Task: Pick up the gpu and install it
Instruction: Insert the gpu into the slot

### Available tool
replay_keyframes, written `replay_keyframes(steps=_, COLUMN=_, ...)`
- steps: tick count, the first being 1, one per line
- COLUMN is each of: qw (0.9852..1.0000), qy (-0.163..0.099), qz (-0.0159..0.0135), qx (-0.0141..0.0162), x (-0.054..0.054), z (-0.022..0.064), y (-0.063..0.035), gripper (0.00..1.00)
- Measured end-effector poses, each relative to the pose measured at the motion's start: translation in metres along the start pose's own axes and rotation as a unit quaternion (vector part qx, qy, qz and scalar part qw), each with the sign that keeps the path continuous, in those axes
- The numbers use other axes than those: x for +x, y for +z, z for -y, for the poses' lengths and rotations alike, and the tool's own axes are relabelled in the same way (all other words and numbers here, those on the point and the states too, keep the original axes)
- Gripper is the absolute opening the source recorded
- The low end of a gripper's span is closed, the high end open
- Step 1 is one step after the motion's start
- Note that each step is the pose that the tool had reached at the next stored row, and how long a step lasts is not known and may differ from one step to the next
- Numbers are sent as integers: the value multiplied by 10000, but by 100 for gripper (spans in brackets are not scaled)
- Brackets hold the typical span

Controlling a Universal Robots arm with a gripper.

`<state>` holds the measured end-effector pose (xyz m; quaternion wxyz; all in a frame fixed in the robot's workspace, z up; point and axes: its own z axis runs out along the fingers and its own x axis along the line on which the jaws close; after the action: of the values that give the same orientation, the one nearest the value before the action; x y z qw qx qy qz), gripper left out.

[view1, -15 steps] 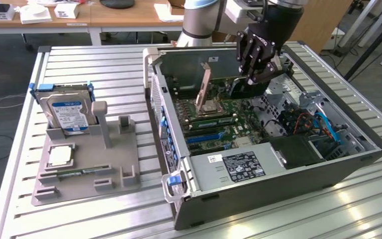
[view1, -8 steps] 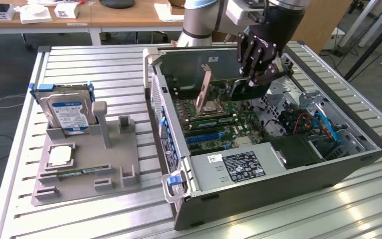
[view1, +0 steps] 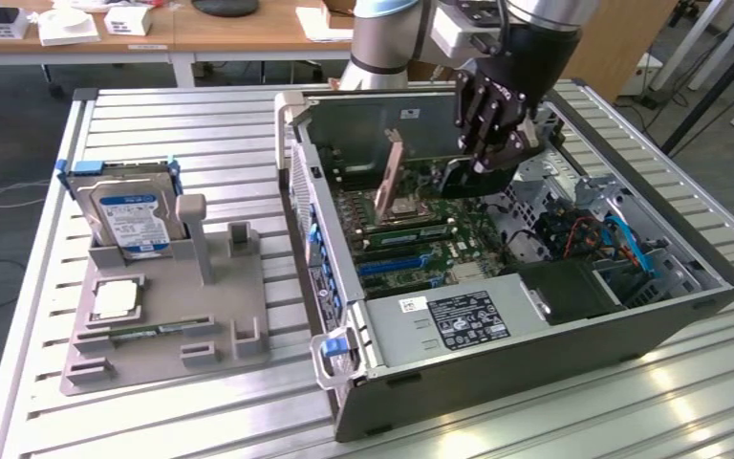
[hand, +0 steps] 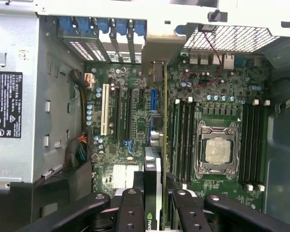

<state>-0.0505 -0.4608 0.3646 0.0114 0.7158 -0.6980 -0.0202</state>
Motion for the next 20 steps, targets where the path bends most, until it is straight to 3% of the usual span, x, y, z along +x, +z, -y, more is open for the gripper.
replay_keyframes(steps=5, qw=9999, qy=144, qz=7, qx=0, x=-4, z=-8, y=30, gripper=27)
replay_keyframes(steps=8, qw=9997, qy=259, qz=16, qx=-15, x=-4, z=-8, y=48, gripper=27)
replay_keyframes(steps=20, qw=9994, qy=356, qz=22, qx=-19, x=31, z=0, y=238, gripper=27)
